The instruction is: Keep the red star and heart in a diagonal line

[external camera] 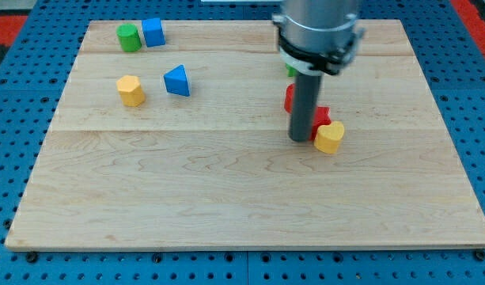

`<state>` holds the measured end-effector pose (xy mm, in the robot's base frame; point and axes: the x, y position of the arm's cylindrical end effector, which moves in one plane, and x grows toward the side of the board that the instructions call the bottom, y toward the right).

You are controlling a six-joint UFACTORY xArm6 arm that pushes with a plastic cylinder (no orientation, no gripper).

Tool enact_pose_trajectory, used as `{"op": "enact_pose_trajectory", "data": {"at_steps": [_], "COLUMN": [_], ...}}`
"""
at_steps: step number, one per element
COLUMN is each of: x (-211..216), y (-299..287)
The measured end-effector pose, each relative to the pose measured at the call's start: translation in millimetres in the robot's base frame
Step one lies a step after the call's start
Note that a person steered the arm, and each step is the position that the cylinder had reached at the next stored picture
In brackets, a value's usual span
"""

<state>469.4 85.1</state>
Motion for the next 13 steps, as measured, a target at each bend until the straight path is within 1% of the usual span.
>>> {"op": "enact_pose_trajectory", "data": {"at_steps": [1,2,3,4,5,6,7,8,9,11,12,13], "x": [23.4,22.0,-5.0,26.9,66.0,8.8,0.0,-70.5,-72.9,-49.5,-36.5,-36.5], "y": [18.7,68.8,84.2,95.6,34.5,20.2,79.3,95.5,105.1,44.2,47.0,38.6]}}
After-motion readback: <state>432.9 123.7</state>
